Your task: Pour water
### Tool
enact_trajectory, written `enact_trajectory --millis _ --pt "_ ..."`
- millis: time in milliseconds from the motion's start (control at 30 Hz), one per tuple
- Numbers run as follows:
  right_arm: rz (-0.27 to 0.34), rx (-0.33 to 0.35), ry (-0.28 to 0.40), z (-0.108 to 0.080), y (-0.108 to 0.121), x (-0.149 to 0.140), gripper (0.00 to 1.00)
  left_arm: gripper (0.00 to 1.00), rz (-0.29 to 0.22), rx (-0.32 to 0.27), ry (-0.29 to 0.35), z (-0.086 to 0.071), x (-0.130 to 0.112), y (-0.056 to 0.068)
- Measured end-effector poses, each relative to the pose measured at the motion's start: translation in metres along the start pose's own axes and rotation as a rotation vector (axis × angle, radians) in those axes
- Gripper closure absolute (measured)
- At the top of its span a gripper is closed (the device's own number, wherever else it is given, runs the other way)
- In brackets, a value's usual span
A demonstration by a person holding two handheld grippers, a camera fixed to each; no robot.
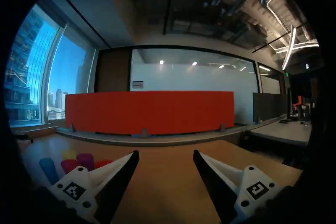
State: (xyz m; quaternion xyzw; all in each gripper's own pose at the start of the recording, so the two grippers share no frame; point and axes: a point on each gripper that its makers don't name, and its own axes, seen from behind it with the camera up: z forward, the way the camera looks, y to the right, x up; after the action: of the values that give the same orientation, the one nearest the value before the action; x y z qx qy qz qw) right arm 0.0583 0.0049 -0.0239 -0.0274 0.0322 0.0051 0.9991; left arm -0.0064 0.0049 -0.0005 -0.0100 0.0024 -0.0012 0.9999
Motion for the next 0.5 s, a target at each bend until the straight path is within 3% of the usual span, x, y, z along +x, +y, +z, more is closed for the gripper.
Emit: enact_trajectory --millis 500 --pt "-0.015 0.025 0.011 0.011 -0.004 -0.01 0.0 0.04 0.0 0.0 0.0 0.0 0.0 0.0"
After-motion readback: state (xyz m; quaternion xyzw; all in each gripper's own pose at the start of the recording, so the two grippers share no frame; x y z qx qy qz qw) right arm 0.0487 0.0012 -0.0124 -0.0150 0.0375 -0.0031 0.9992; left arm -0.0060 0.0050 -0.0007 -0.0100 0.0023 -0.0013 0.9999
